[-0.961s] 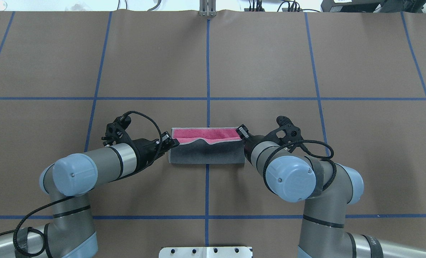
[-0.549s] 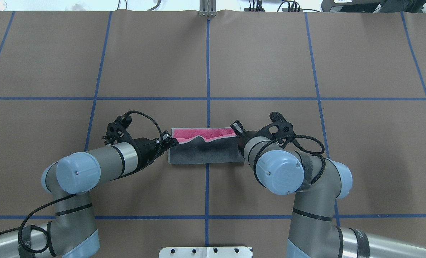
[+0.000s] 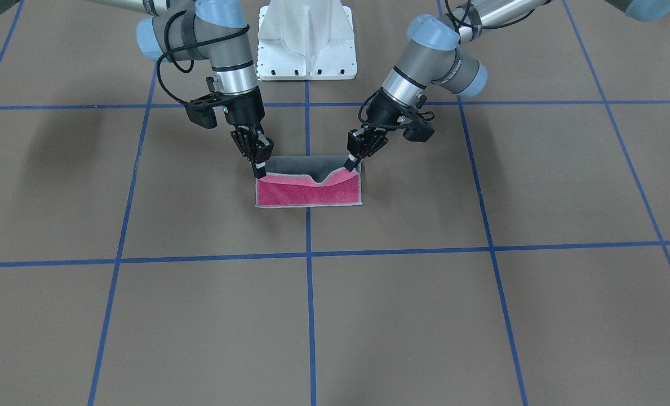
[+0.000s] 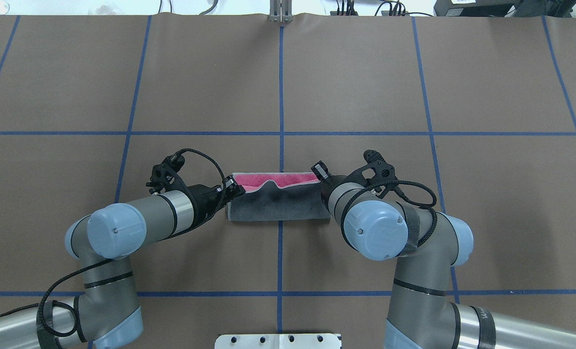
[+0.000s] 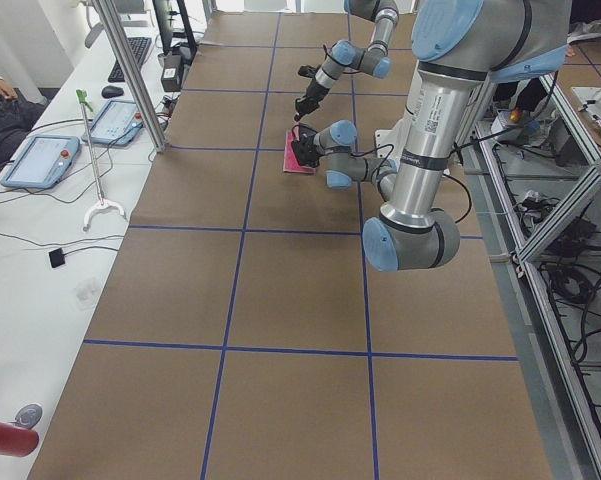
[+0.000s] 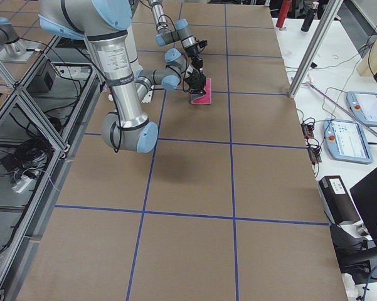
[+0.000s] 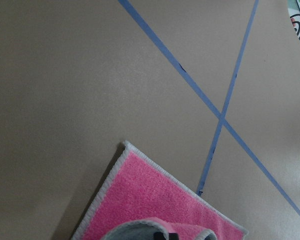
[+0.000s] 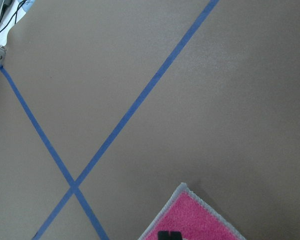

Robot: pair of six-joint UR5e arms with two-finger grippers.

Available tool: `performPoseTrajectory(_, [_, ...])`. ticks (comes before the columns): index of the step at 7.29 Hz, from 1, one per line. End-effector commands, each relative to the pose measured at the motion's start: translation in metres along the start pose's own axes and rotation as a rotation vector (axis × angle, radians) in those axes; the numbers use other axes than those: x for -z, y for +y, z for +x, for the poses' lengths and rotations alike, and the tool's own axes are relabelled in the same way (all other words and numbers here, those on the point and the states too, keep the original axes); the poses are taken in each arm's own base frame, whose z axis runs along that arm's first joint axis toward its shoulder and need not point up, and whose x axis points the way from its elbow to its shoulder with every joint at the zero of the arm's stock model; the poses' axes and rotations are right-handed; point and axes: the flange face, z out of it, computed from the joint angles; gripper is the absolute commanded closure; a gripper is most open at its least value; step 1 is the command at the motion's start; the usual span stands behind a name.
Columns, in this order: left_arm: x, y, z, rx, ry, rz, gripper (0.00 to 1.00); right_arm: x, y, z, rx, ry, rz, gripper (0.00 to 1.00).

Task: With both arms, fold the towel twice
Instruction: 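Lay the held edge onto the far edge and open both grippers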

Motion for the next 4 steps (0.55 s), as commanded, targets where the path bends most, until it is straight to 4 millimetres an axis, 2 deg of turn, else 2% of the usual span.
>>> performPoseTrajectory(1, [-0.0013, -0.0045, 0.0004, 0.001, 0.0, 0.007, 1.0, -0.0029, -0.004, -0.0009, -0.003, 0.0, 0.006, 1.0])
performPoseTrajectory(4, [-0.0076, -0.0104, -0.0059, -0.002, -0.015, 0.02, 1.0, -0.0103, -0.0094, -0.0012, 0.005, 0.008, 0.021, 1.0])
